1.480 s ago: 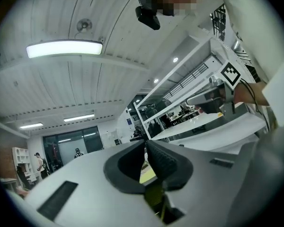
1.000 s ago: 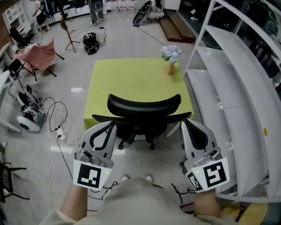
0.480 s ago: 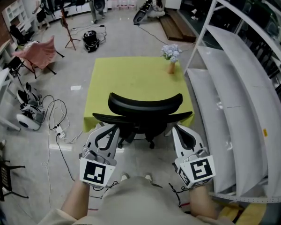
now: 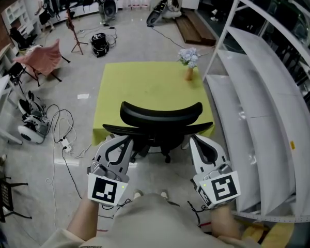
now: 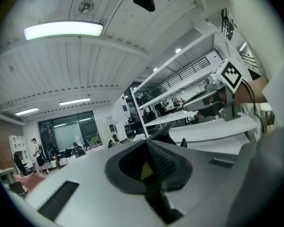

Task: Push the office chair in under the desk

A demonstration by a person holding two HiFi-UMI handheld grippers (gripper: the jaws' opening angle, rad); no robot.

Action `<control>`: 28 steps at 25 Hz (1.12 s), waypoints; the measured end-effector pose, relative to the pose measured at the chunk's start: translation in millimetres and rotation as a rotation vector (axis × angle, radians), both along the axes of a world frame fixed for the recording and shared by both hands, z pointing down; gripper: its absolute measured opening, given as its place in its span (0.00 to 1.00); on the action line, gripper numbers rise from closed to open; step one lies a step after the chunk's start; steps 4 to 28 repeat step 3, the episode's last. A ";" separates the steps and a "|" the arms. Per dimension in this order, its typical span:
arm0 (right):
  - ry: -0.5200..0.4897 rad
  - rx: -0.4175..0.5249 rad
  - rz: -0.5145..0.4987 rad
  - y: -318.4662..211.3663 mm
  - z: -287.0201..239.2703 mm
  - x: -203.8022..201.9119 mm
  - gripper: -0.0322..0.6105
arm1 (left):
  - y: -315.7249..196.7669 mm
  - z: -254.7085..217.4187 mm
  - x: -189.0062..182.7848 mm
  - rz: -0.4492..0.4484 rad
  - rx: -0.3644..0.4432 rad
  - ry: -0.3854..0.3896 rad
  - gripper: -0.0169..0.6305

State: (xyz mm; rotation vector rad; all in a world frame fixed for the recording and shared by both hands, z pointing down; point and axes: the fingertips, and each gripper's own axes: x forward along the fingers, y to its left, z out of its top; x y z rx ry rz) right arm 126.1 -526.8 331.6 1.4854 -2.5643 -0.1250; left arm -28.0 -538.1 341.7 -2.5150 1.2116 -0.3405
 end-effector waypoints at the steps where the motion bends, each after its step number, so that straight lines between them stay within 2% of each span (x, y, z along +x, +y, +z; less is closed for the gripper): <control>1: 0.002 0.005 -0.004 0.7 -1.9 -1.2 0.06 | -0.7 0.6 -0.1 0.001 -0.007 0.000 0.04; 28: 0.006 0.014 -0.012 1.9 -5.6 -3.7 0.06 | -2.0 1.4 -0.1 0.005 -0.013 -0.006 0.04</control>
